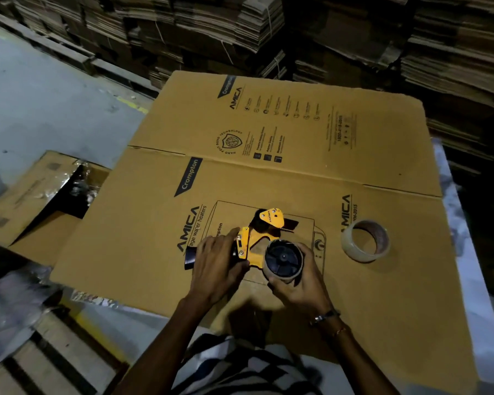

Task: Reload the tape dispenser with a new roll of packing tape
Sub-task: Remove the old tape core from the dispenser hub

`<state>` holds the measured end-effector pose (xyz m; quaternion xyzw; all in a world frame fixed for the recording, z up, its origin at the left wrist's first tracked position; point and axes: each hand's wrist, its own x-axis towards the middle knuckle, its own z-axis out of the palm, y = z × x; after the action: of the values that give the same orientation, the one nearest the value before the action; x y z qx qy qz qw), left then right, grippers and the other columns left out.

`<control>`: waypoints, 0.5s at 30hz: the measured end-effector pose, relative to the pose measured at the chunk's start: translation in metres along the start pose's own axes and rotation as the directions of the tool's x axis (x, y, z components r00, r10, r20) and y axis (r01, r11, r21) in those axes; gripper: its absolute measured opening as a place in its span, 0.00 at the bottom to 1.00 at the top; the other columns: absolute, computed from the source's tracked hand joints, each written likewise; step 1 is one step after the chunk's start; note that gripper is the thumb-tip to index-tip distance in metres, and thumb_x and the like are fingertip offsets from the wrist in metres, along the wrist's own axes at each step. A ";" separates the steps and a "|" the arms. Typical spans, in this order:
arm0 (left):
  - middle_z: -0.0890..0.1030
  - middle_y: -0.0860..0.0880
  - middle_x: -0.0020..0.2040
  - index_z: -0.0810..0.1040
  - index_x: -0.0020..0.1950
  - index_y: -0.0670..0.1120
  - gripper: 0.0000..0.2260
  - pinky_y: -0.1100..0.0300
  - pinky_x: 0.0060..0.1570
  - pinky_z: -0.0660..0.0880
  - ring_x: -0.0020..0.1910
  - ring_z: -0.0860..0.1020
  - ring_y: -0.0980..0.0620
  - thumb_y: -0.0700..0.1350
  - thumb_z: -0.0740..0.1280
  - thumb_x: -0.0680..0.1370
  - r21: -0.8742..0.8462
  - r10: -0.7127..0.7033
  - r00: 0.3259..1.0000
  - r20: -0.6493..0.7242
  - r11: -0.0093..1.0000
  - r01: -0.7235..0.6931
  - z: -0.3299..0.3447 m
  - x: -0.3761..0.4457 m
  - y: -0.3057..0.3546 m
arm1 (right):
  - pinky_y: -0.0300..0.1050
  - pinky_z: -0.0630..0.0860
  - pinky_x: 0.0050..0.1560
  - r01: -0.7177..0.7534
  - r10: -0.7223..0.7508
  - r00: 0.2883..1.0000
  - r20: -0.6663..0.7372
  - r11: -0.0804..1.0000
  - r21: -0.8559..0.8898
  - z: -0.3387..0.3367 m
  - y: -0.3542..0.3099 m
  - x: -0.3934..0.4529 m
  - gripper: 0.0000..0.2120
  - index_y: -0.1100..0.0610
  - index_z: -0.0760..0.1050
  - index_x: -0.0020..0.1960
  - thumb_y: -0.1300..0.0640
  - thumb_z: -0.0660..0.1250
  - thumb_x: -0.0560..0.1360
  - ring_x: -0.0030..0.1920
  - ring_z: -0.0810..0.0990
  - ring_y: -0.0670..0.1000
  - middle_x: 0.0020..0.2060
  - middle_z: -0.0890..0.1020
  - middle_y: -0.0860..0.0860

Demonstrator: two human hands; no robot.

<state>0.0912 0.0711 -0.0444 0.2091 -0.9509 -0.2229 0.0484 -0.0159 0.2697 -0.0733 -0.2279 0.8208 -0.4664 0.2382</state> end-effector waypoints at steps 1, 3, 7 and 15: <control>0.80 0.45 0.58 0.64 0.76 0.47 0.34 0.49 0.63 0.65 0.58 0.74 0.43 0.62 0.63 0.74 -0.025 -0.016 0.999 0.033 1.000 0.016 -0.002 0.001 -0.002 | 0.48 0.75 0.66 0.004 -0.004 1.000 0.004 1.000 0.018 -0.002 -0.002 0.000 0.43 0.46 0.59 0.72 0.40 0.76 0.63 0.67 0.74 0.48 0.66 0.73 0.48; 0.80 0.44 0.61 0.62 0.78 0.47 0.36 0.50 0.62 0.65 0.60 0.73 0.44 0.61 0.64 0.74 -0.079 -0.048 0.996 0.074 0.995 0.053 -0.008 0.003 -0.003 | 0.46 0.74 0.66 0.026 -0.026 1.000 -0.003 0.998 0.062 -0.004 -0.008 0.002 0.43 0.47 0.60 0.72 0.41 0.76 0.63 0.67 0.73 0.45 0.67 0.72 0.47; 0.79 0.43 0.62 0.61 0.79 0.47 0.37 0.51 0.59 0.66 0.61 0.72 0.45 0.62 0.63 0.74 -0.100 -0.071 0.993 0.094 0.992 0.080 -0.017 0.009 -0.005 | 0.48 0.73 0.68 0.049 -0.046 0.998 -0.036 0.994 0.098 -0.004 -0.016 0.006 0.42 0.47 0.61 0.74 0.43 0.77 0.66 0.69 0.71 0.43 0.68 0.70 0.45; 0.78 0.44 0.60 0.63 0.78 0.49 0.36 0.52 0.57 0.67 0.61 0.69 0.46 0.61 0.65 0.73 -0.137 -0.020 0.999 0.026 0.990 0.023 0.001 0.018 -0.024 | 0.47 0.72 0.68 0.068 -0.068 0.993 -0.092 0.998 0.000 0.019 -0.007 0.008 0.41 0.32 0.56 0.70 0.42 0.77 0.65 0.68 0.70 0.43 0.63 0.65 0.29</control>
<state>0.0841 0.0447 -0.0556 0.2128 -0.9315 -0.2910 0.0484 -0.0098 0.2486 -0.0772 -0.2337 0.8220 -0.4855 0.1842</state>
